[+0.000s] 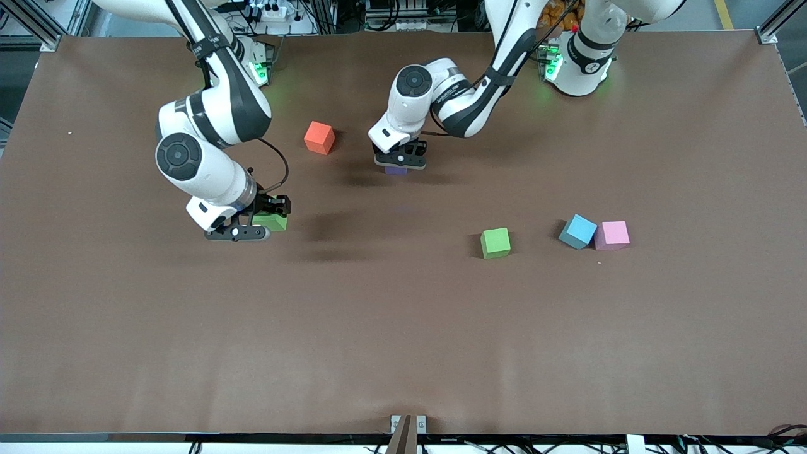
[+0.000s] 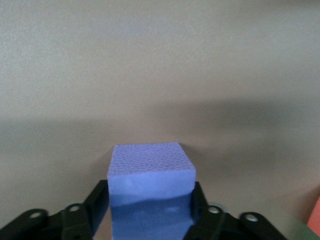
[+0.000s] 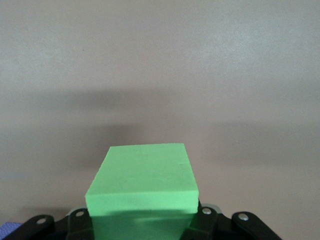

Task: Arrange blocks into number 1
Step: 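Place the purple cube against the red cube with the left gripper, then place the green cube against purple with the right gripper while the left grasps green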

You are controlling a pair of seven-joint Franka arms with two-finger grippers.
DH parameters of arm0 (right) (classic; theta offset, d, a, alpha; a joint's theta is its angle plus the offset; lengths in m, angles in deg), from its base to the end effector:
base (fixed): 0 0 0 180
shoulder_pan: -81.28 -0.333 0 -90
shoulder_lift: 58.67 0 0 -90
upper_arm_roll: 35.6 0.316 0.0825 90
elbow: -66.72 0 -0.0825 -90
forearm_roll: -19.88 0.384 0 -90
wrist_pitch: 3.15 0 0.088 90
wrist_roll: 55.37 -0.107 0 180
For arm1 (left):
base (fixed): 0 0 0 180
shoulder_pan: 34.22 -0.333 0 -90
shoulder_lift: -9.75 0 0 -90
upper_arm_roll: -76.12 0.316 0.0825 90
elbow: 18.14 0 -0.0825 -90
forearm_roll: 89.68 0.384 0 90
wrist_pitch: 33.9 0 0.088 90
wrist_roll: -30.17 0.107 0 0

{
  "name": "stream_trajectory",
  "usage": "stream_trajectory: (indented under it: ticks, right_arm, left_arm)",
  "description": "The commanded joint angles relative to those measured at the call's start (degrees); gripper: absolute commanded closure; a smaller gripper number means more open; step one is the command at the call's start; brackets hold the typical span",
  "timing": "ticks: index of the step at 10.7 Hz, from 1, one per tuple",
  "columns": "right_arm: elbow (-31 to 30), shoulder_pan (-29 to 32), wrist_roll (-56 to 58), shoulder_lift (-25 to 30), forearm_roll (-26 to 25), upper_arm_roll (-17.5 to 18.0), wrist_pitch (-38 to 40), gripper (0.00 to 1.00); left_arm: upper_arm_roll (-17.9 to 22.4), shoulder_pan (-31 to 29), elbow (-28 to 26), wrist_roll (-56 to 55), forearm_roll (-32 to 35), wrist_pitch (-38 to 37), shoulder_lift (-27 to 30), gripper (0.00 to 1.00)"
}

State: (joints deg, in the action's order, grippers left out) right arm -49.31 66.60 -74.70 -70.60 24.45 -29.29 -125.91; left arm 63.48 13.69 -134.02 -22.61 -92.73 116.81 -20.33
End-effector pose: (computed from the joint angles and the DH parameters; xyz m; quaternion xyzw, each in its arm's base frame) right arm 0.5386 0.2086 0.3403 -0.9980 0.0093 0.0573 0.0257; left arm 0.3043 -0.5300 0.2008 0.9962 -0.0280 -0.0315 0.0763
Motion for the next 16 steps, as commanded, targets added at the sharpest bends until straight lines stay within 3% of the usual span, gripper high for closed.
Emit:
stream_trajectory:
  ticks: [1, 4, 7, 9, 11, 13, 16]
  right_arm:
    - [0.2, -2.0, -3.6, -0.2, 1.0, -0.2, -1.4, 1.00]
    - [0.3, -6.4, -9.6, -1.0, 1.0, -0.2, -4.1, 1.00]
    - [3.4, -13.3, -19.7, -6.0, 0.0, -0.2, -7.9, 1.00]
    - [8.0, -19.2, -27.7, -11.2, -2.4, -0.4, -8.1, 1.00]
    - [11.0, -23.2, -32.4, -15.9, -8.2, -0.3, -9.2, 1.00]
    - [11.3, -26.5, -34.4, -18.2, -8.3, -0.4, -13.3, 1.00]
    - [12.0, -30.2, -36.8, -21.3, -9.5, -0.8, -13.5, 1.00]
  left_arm:
    - [-0.4, -0.8, -1.0, -1.8, 1.3, 0.3, 1.8, 0.00]
    - [-0.4, -4.9, -0.5, -2.3, 1.2, -5.9, 9.3, 0.00]
    - [0.0, -14.2, -0.4, -1.5, 1.2, -10.8, 14.9, 0.00]
    - [0.5, -18.4, 1.6, 0.6, 1.4, -11.5, 13.9, 0.00]
    - [5.5, -19.6, 1.9, 14.3, 1.8, -12.0, 12.8, 0.00]
    - [10.7, -19.7, 3.8, 25.7, 1.7, -14.8, 10.2, 0.00]
    - [14.8, -19.7, 6.7, 36.0, 1.4, -19.2, 7.0, 0.00]
